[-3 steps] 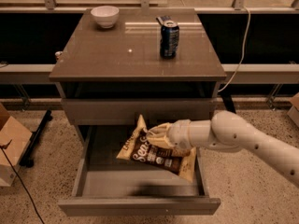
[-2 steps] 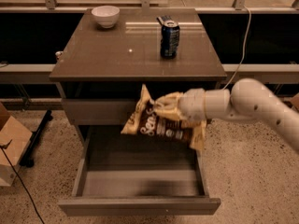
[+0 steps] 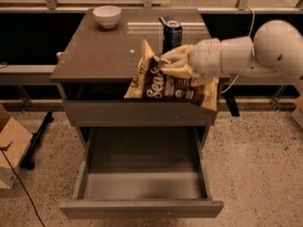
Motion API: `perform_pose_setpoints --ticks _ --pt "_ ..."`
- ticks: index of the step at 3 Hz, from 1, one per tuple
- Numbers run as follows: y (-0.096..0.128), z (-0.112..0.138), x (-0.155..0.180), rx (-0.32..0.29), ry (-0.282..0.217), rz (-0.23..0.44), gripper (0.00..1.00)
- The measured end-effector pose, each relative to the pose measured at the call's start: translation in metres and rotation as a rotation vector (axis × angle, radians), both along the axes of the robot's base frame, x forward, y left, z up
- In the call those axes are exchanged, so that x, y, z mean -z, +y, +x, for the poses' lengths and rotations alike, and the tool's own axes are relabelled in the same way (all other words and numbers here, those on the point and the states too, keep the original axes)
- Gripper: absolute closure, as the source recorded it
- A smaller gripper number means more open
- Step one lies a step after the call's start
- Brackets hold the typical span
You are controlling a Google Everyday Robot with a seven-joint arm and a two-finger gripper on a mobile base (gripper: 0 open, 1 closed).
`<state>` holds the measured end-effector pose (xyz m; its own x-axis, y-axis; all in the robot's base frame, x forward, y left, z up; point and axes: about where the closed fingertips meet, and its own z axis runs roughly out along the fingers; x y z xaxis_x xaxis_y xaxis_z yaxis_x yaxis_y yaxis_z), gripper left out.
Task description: Pick brown chip bag from middle drawer and place on counter
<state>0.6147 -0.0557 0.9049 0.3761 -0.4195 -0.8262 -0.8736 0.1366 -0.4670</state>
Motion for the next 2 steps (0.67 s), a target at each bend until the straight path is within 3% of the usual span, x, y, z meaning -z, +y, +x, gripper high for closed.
perform_pose_setpoints --ticks 1,2 --pt "-0.001 0.019 -0.06 0.006 -0.096 -0.026 1.0" --pt "-0.003 0.026 -0.083 0.016 -0.132 -0.02 1.0"
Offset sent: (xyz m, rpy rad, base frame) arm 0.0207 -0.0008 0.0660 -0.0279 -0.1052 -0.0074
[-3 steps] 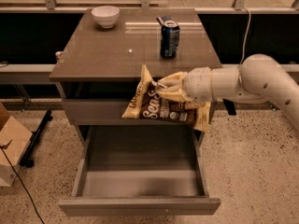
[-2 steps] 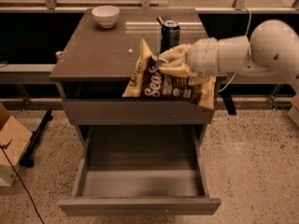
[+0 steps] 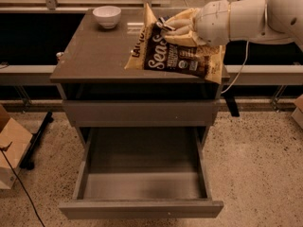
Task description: Pick brown chip bag from middle drawer and place on counter
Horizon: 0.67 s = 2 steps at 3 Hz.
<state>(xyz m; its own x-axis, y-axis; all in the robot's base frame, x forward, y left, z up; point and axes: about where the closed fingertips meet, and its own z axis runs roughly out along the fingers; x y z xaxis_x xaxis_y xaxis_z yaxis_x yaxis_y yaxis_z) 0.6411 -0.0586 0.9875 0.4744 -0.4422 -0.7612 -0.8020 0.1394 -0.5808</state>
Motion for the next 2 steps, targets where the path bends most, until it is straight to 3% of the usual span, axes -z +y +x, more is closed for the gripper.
perform_pose_setpoints --ticks 1,2 --pt "0.0 0.0 0.0 0.0 0.0 0.0 1.0" --pt "0.018 0.011 0.0 -0.004 -0.011 -0.002 1.0"
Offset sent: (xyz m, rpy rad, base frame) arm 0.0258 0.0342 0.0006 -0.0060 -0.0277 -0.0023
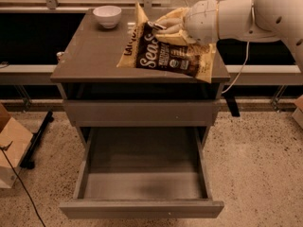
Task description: Pick brown chip bag from middle drawer and place on counter
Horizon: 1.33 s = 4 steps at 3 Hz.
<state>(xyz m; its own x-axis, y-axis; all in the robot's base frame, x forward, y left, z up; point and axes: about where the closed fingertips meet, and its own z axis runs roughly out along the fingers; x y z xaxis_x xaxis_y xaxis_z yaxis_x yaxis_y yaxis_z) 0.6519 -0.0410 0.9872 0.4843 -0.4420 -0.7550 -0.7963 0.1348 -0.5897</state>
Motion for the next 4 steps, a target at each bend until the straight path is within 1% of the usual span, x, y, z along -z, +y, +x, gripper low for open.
perform_pose_setpoints --ticks 1,2,3,4 --pt "0.05 0.022 0.017 -0.032 0.026 0.046 1.0" --pt "0.079 0.039 0.027 -0.034 0.043 0.089 1.0" --pt "0.121 0.077 0.045 -0.022 0.056 0.126 0.87" --pt "0.141 0.102 0.052 -0.003 0.056 0.142 0.64"
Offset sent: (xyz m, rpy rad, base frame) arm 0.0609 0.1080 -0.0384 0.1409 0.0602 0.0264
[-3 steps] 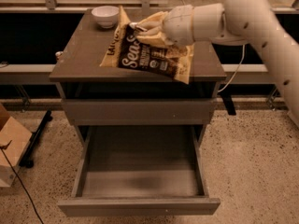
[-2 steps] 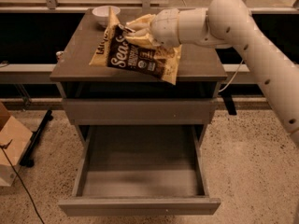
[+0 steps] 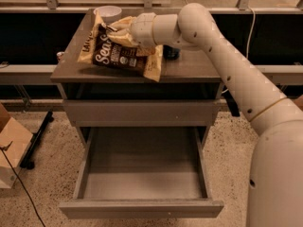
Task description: Pick brown chip bag from middle drawer and place on counter
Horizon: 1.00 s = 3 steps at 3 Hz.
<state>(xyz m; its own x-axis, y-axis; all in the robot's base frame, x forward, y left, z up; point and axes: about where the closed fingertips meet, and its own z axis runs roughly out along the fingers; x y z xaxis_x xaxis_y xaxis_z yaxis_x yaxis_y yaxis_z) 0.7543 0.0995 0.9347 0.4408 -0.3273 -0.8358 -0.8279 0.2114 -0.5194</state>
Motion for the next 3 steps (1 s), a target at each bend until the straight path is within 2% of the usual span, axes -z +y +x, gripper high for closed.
perform_pose_setpoints --ticks 1,2,3 --pt "0.0146 0.0241 0.0047 0.027 0.0 0.014 0.41" --pt "0.0176 0.0227 0.0049 0.022 0.001 0.014 0.17" --pt "0.0207 0.022 0.0058 0.017 0.002 0.014 0.0"
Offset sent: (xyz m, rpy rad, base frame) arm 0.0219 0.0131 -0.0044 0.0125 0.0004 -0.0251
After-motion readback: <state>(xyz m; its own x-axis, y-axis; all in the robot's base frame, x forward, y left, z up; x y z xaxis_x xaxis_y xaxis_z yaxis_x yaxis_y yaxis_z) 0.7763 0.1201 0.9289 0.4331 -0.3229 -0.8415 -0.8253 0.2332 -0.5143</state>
